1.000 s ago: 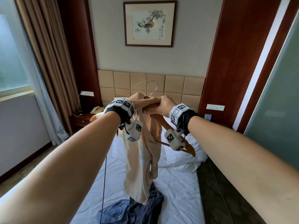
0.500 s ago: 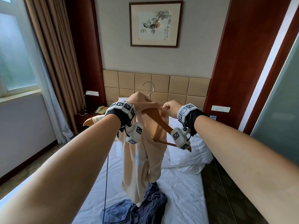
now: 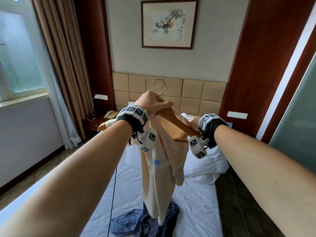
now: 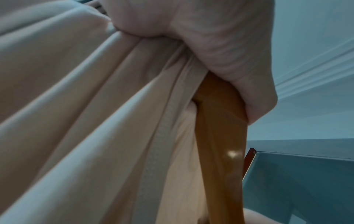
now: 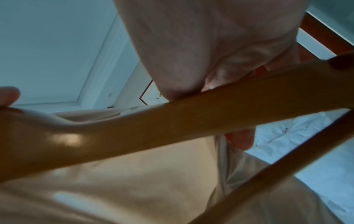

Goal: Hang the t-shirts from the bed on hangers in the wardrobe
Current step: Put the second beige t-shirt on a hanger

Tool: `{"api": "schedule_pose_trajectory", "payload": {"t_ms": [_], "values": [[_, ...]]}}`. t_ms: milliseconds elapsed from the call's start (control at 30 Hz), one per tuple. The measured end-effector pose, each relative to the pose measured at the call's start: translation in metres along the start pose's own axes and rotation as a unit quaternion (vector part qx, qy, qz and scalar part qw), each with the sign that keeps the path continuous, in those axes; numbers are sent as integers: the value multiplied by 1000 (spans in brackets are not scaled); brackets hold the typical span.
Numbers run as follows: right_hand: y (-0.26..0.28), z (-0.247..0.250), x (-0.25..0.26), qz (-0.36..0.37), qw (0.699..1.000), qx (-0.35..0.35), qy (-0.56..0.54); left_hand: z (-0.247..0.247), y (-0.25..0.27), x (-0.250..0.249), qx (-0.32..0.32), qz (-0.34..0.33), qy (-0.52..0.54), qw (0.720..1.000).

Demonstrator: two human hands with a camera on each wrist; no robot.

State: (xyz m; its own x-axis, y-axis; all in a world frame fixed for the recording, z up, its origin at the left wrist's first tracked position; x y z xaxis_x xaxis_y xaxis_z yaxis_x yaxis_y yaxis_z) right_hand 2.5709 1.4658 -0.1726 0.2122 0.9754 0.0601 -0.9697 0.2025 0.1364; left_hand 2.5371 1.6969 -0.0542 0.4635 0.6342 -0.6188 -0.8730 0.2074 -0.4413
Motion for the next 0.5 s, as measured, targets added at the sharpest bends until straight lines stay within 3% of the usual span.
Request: {"api": "schedule_pose_trajectory", "payload": {"t_ms": [67, 200, 367, 500], "values": [[-23, -6, -10, -6, 1000, 0, -22, -2, 1, -4, -2, -5, -6, 1000], [38, 8, 11, 19, 995, 3, -99, -2, 2, -11, -9, -10, -14, 1000], [52, 10, 0, 7, 977, -15, -212, 0, 2, -18, -20, -22, -41, 999], [65, 7, 0, 8, 962, 21, -273, 1, 2, -19, -23, -26, -48, 998]]}}
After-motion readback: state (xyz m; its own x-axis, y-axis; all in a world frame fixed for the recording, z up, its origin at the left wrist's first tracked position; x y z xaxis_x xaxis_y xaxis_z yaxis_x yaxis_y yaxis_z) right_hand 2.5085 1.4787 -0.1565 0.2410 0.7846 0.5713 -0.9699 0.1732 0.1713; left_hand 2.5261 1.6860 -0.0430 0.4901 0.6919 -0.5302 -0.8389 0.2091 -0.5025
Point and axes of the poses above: each hand's wrist, its own y-axis away from the middle knuckle, its own z-axis out of the back of the hand, x = y × z, the point moved 10 cm from there along -y, towards the middle knuckle, and after that the axes turned 2 degrees about -x, right-handed, at the moved point
